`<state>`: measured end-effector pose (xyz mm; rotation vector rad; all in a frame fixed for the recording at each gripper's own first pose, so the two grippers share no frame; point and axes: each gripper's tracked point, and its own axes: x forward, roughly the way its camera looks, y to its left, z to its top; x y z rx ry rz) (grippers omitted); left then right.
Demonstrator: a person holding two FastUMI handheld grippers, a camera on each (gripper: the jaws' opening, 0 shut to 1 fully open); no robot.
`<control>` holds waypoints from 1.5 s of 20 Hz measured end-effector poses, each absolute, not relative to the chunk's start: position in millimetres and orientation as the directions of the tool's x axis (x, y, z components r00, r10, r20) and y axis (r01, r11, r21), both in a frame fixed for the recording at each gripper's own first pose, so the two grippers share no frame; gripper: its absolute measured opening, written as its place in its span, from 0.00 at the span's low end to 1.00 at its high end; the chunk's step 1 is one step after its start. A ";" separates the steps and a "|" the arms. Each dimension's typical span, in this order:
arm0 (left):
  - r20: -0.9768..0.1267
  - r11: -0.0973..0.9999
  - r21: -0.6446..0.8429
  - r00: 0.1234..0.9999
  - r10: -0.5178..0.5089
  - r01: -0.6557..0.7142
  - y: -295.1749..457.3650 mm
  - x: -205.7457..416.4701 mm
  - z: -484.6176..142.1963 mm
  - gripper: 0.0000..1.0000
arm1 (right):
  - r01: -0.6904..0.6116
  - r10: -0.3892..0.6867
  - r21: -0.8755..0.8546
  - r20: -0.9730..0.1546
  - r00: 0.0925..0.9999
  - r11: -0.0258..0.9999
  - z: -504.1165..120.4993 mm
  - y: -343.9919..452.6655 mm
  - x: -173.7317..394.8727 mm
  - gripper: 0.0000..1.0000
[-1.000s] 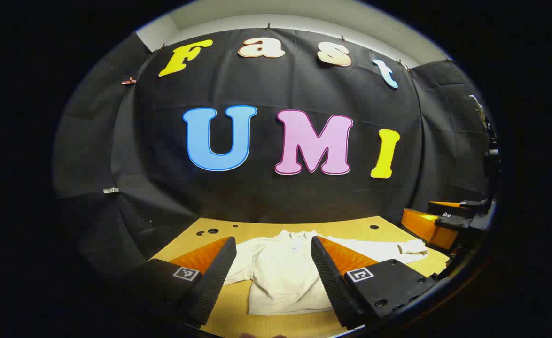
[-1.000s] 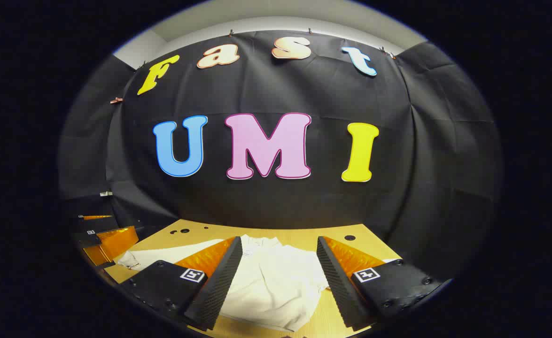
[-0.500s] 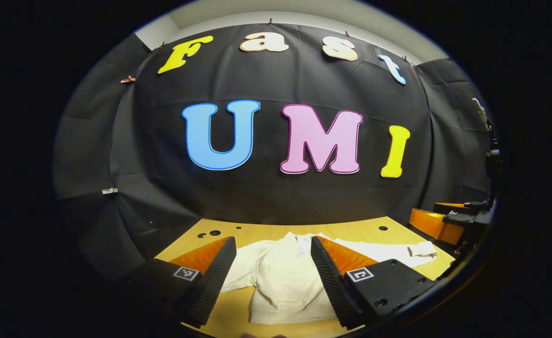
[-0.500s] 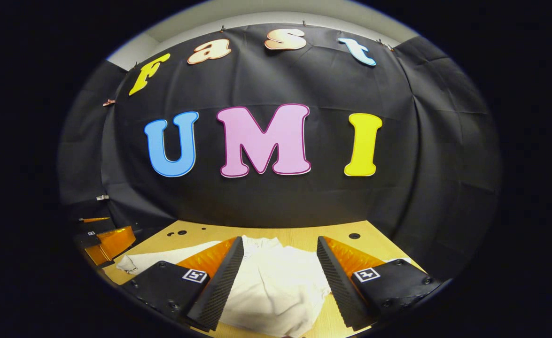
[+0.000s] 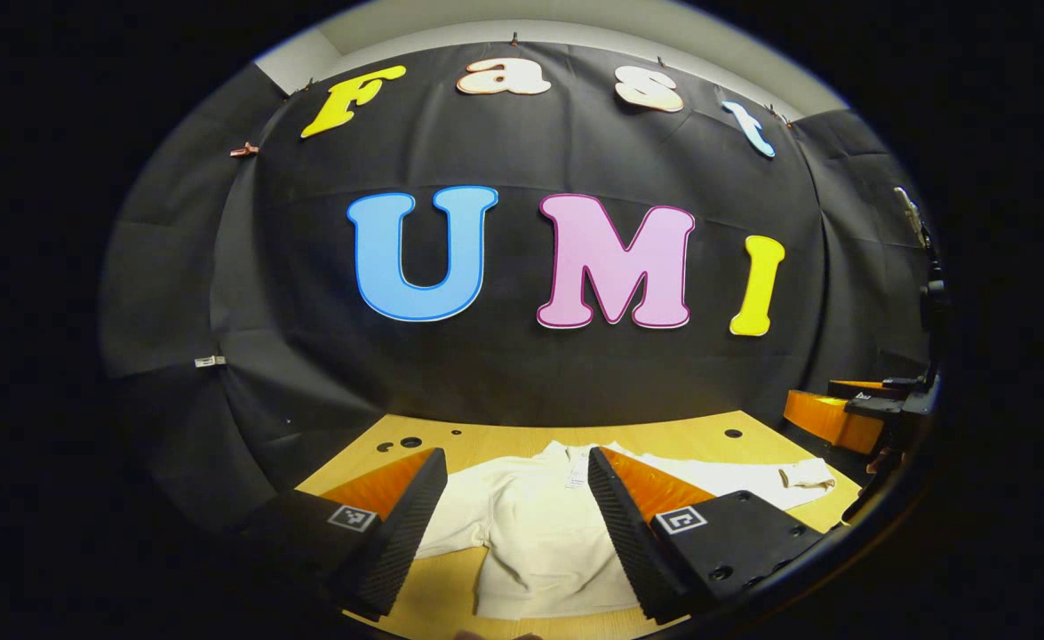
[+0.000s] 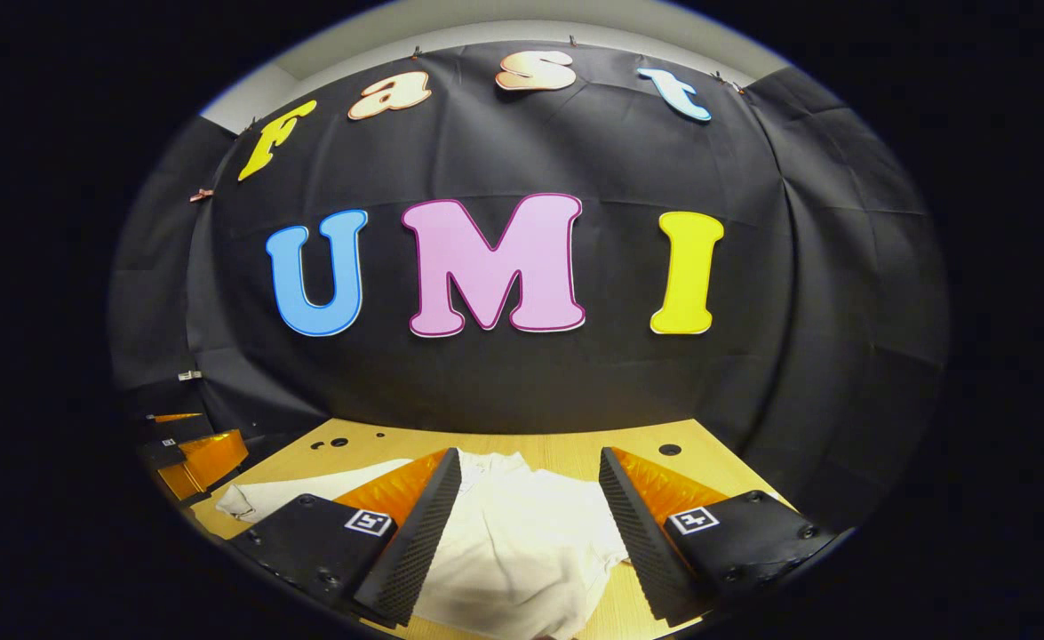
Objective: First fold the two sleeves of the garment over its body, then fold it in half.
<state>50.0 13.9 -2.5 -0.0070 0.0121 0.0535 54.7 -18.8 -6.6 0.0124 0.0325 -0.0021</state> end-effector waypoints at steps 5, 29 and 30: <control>-0.023 0.998 -0.005 0.998 0.058 -0.058 15.4 51.3 -7.7 0.98 | 0.044 -0.046 -0.023 -0.073 0.996 0.999 -20.3 -43.3 67.2 0.96; -0.248 0.989 -0.013 0.959 0.137 -0.144 21.7 97.9 -77.8 0.98 | 0.486 -0.453 -0.126 -0.613 0.648 0.865 -270.6 -359.2 128.7 0.98; -0.251 0.989 -0.007 0.958 0.139 -0.145 18.1 101.2 -78.9 0.98 | 0.486 -0.433 -0.108 -0.646 0.629 0.867 -285.0 -361.3 129.8 0.98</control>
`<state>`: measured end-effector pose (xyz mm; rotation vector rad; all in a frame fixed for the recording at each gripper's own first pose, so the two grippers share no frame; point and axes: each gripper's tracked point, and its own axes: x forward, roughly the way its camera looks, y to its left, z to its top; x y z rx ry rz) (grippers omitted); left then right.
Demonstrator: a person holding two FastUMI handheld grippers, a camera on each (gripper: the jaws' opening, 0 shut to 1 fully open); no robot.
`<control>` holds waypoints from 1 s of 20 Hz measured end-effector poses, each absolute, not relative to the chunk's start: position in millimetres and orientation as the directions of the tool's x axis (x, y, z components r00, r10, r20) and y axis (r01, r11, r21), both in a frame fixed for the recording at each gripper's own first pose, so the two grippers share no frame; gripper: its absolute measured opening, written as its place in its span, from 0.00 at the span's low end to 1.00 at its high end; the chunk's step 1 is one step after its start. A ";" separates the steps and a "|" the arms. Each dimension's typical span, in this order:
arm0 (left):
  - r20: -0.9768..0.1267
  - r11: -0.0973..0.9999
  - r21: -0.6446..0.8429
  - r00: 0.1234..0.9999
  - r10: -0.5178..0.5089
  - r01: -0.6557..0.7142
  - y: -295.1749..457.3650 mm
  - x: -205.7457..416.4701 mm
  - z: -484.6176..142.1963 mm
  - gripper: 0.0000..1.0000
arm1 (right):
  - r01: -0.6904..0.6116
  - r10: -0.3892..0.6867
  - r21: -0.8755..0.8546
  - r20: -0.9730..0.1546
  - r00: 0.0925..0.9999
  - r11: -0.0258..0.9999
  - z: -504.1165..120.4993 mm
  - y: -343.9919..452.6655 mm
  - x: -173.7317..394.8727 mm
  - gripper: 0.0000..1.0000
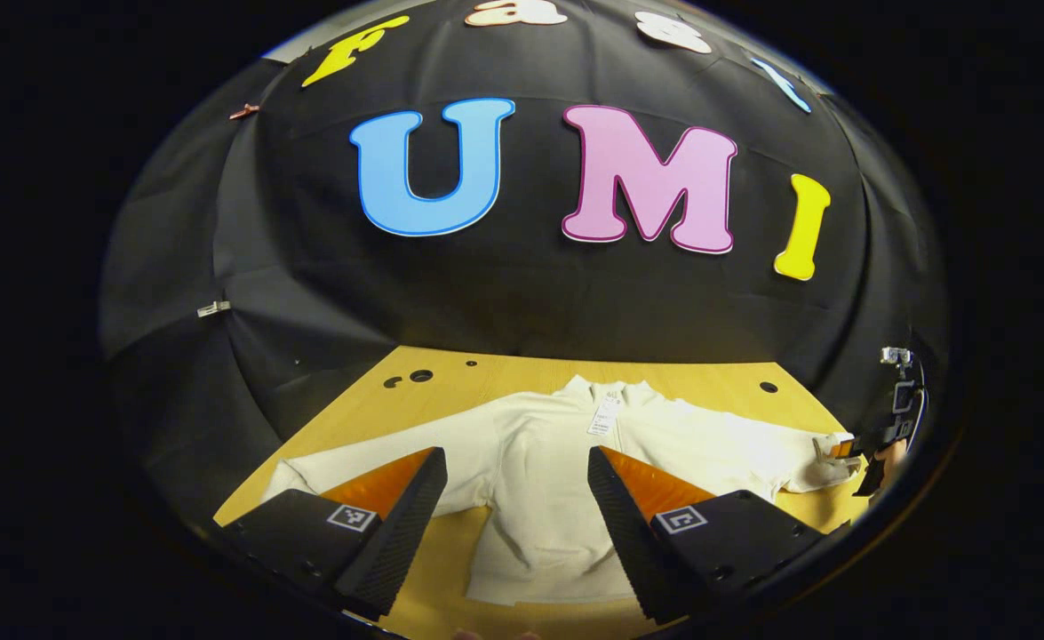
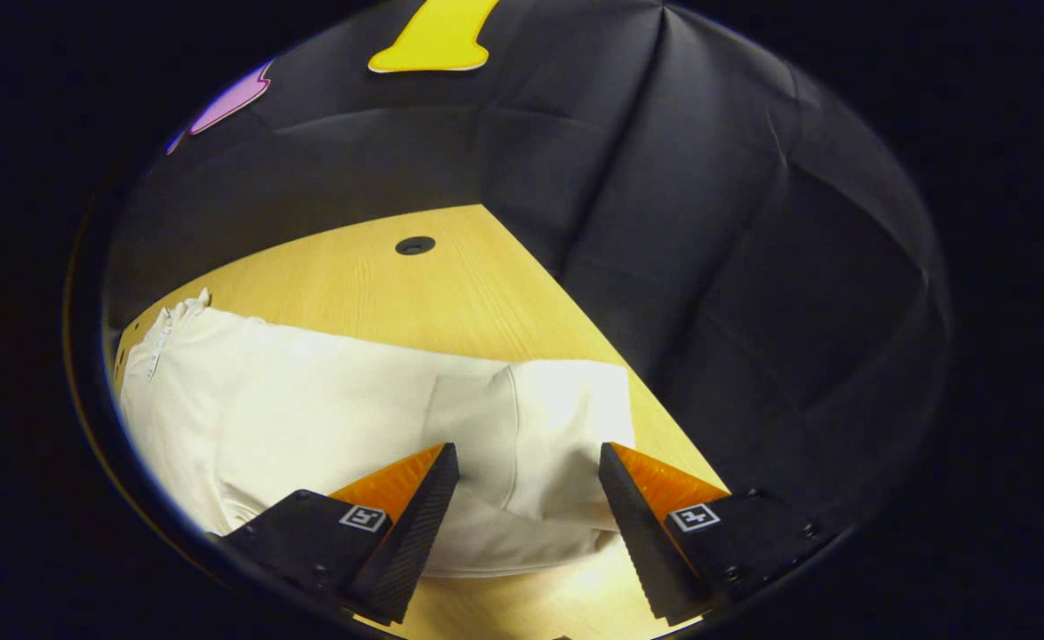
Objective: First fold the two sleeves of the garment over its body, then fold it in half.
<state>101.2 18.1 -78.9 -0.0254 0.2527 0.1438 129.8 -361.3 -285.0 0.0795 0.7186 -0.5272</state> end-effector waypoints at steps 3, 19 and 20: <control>-0.253 0.991 0.019 0.958 0.133 -0.133 8.0 110.7 -78.0 0.98 | 0.506 -0.367 0.015 -0.668 0.647 0.863 -292.4 -357.2 130.1 0.95; -0.233 0.994 0.006 0.966 0.111 -0.112 28.5 109.7 -64.9 0.98 | 0.355 -0.245 0.085 -0.576 0.780 0.931 -216.4 -266.7 176.8 0.05; -0.227 0.993 0.000 0.968 0.111 -0.114 34.8 108.2 -65.3 0.98 | 0.330 -0.228 0.088 -0.558 0.798 0.940 -202.8 -253.9 186.5 0.05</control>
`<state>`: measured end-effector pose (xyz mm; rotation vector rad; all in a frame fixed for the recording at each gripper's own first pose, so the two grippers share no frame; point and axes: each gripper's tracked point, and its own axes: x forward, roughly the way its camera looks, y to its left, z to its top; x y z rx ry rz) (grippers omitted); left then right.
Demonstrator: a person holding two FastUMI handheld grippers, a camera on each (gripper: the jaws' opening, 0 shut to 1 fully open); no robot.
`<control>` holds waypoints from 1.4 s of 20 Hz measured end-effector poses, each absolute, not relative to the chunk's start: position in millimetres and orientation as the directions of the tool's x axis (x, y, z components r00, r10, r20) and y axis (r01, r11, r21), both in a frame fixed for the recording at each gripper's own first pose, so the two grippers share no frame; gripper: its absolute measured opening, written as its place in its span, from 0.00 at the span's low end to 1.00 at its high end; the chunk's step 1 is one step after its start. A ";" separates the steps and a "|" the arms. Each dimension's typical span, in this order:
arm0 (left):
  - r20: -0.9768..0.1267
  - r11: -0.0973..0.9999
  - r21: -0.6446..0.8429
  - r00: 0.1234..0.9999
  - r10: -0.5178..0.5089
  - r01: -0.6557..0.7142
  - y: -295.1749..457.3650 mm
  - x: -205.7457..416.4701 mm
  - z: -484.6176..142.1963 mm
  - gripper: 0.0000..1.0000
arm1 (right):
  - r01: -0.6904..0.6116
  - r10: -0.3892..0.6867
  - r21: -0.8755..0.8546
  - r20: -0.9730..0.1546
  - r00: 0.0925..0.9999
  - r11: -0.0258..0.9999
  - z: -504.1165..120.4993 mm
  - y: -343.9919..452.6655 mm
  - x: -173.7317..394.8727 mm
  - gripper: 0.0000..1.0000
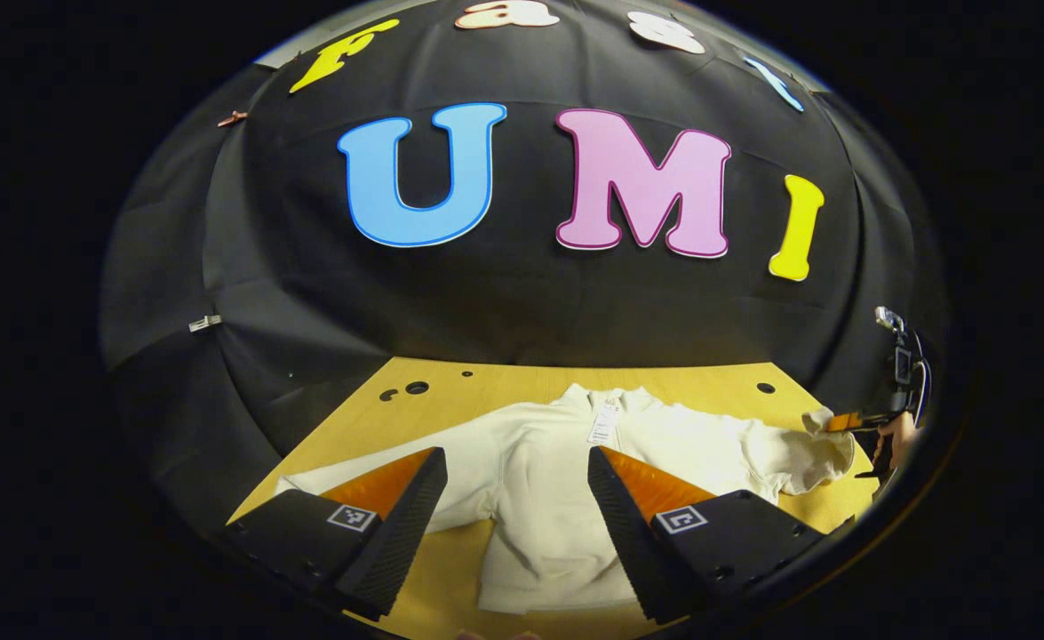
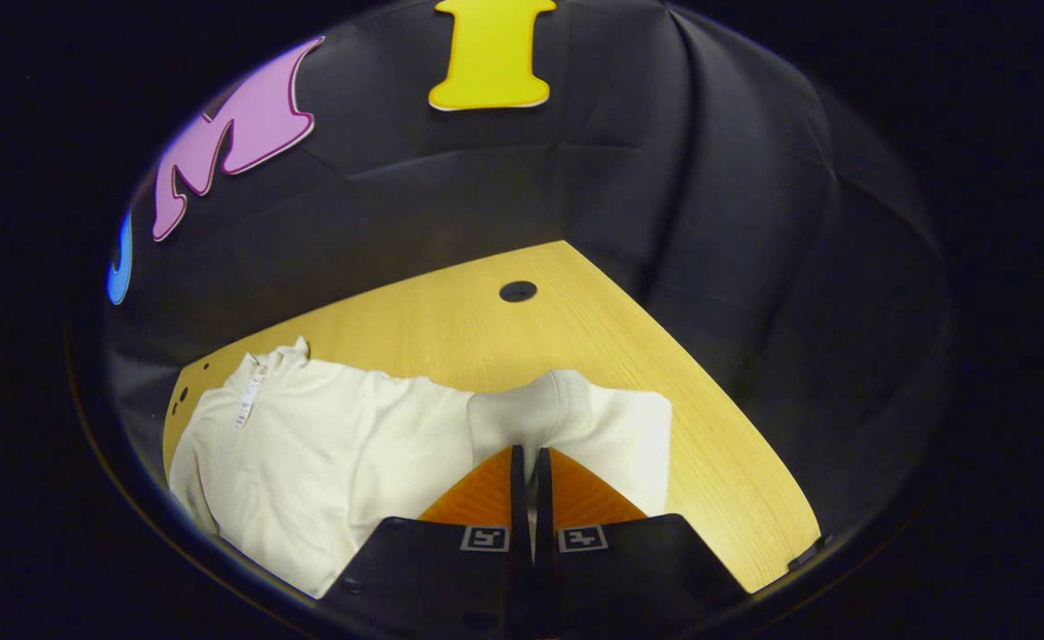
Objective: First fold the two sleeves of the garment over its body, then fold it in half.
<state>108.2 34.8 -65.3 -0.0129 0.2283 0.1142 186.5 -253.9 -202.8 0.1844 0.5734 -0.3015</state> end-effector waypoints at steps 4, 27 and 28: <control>-0.207 0.990 -0.023 0.970 0.130 -0.138 57.8 102.3 -62.4 0.98 | 0.243 -0.154 0.120 -0.497 0.854 0.963 -160.0 -199.9 218.6 0.05; -0.294 0.851 -0.147 0.843 0.449 -0.505 259.7 43.8 -131.7 0.93 | -0.342 0.328 0.078 -0.547 0.770 0.936 -203.9 262.2 298.8 0.41; -0.305 0.846 -0.137 0.834 0.459 -0.516 268.8 45.6 -137.2 0.98 | -0.346 0.329 0.073 -0.538 0.776 0.935 -197.6 259.1 295.3 0.53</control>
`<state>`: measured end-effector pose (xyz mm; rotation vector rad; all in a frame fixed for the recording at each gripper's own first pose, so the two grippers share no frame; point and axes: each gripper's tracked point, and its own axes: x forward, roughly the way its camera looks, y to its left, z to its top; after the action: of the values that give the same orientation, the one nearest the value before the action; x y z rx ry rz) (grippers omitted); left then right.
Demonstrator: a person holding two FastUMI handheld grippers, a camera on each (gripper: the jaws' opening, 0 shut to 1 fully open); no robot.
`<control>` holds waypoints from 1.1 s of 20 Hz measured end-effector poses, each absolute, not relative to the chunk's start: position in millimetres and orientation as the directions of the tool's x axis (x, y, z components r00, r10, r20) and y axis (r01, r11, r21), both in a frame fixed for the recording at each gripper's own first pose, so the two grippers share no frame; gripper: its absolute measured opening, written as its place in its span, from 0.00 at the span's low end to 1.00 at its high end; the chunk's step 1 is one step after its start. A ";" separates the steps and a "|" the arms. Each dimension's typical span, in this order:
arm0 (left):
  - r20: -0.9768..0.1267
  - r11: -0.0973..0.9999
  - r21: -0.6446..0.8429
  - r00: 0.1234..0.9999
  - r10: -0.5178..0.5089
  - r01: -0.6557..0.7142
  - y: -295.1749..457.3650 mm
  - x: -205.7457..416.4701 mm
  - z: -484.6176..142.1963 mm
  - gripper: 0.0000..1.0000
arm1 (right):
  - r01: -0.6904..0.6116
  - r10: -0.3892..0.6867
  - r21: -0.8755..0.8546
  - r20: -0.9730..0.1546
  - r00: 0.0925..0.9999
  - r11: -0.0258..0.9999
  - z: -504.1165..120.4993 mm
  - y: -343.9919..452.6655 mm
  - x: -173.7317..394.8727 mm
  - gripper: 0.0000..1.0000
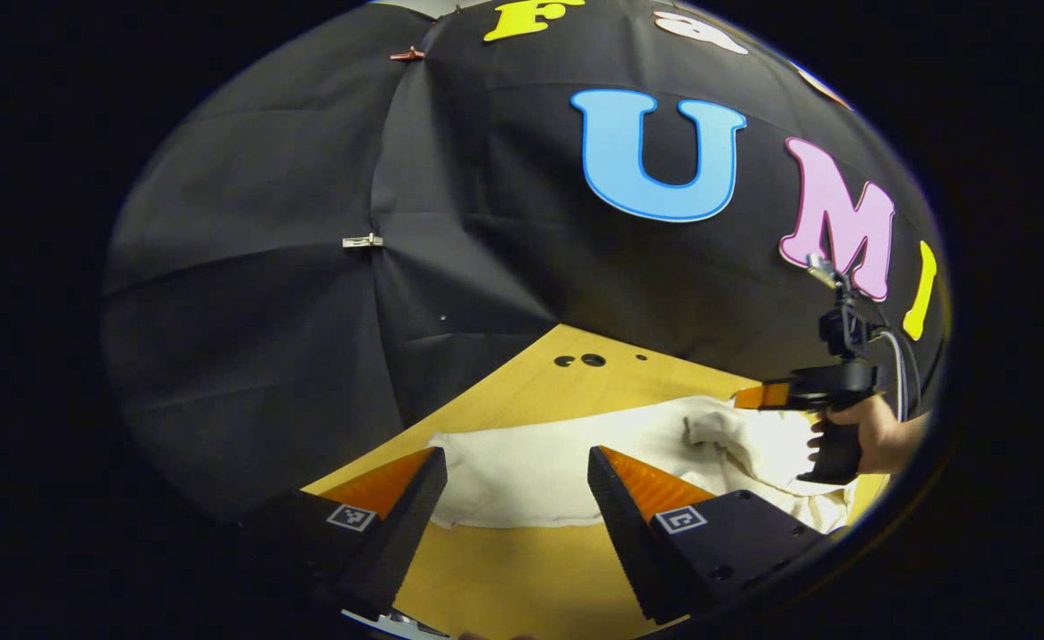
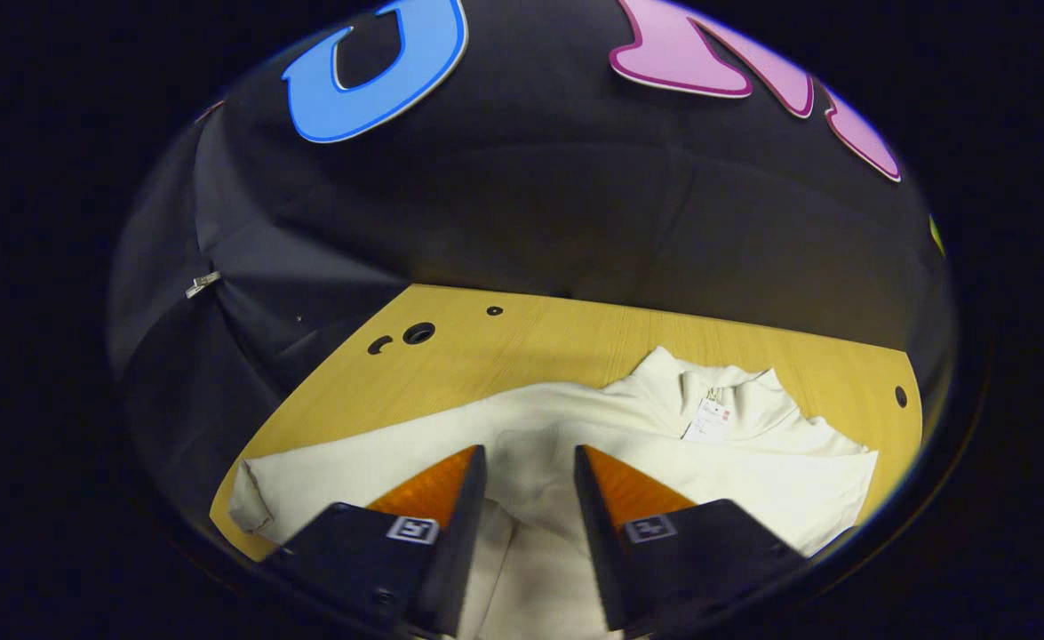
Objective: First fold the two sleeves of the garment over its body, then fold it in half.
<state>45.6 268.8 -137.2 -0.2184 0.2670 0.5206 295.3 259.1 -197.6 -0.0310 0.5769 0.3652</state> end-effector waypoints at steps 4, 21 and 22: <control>-0.339 0.831 -0.083 0.800 0.496 -0.550 299.8 57.4 -164.4 0.98 | -0.306 0.296 0.064 -0.499 0.815 0.950 -169.7 208.0 285.9 0.99; -0.580 0.824 -0.096 0.704 0.410 -0.559 364.3 96.6 -294.6 0.84 | 0.269 -0.222 0.026 -0.490 0.843 0.963 -121.0 -156.8 143.7 0.99; -0.577 0.835 -0.112 0.719 0.387 -0.539 357.3 102.0 -292.5 0.65 | 0.280 -0.231 0.026 -0.494 0.838 0.960 -123.1 -161.1 138.5 0.99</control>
<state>102.0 357.3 -292.5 -0.2819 0.5691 0.5195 138.5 -161.1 -123.1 0.0982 0.5093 -0.2707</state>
